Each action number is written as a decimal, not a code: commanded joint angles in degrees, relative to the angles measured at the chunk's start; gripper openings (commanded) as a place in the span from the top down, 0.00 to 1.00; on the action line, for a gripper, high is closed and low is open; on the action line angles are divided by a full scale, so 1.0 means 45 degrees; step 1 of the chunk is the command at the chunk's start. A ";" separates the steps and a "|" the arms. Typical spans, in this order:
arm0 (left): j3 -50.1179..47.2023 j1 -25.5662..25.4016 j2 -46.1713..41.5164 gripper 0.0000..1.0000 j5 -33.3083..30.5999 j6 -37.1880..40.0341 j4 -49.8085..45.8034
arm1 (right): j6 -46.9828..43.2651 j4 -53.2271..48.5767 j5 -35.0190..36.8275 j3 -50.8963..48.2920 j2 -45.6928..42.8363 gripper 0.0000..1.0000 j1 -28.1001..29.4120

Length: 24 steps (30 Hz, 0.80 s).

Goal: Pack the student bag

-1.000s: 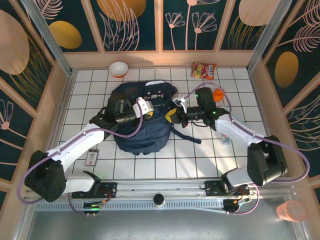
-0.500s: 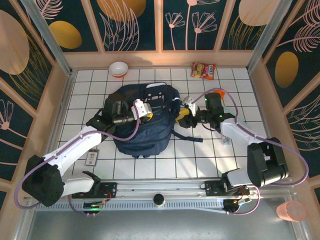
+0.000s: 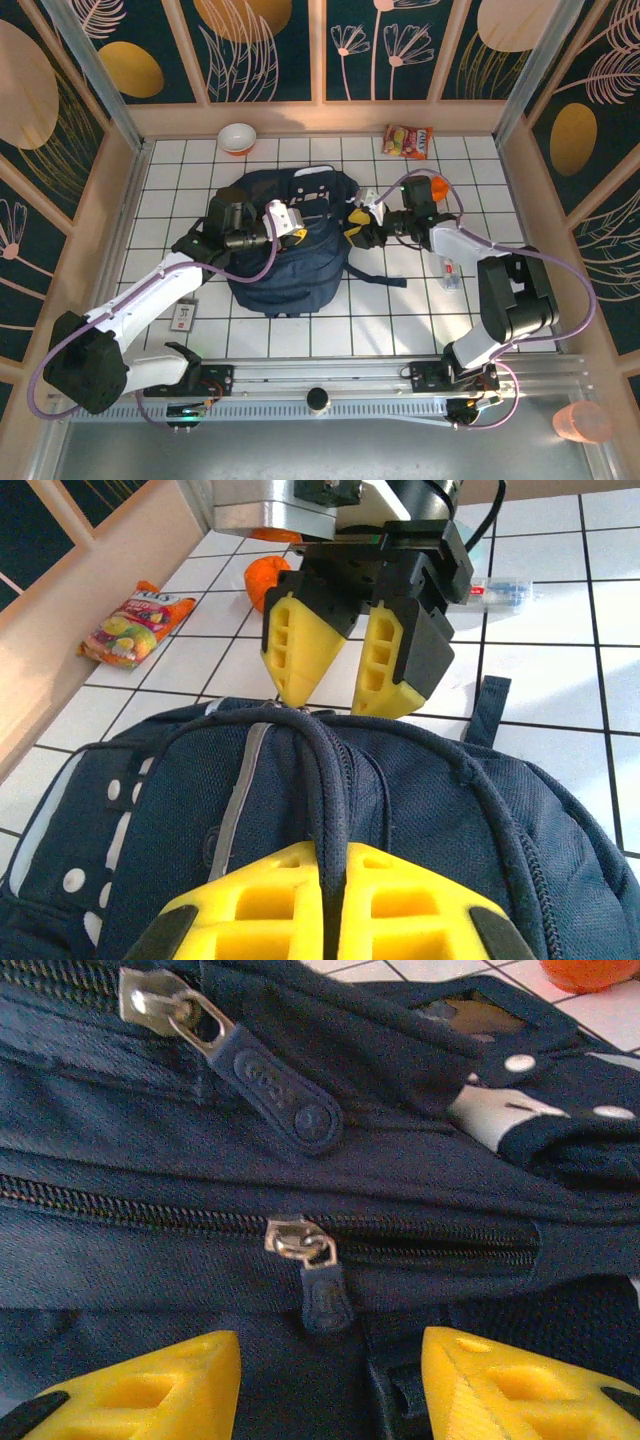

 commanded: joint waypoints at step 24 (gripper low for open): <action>0.0326 -0.0006 -0.0261 1.00 0.1057 -0.0177 0.1820 | 0.0017 -0.2184 -0.3173 0.0715 0.0210 0.77 0.0165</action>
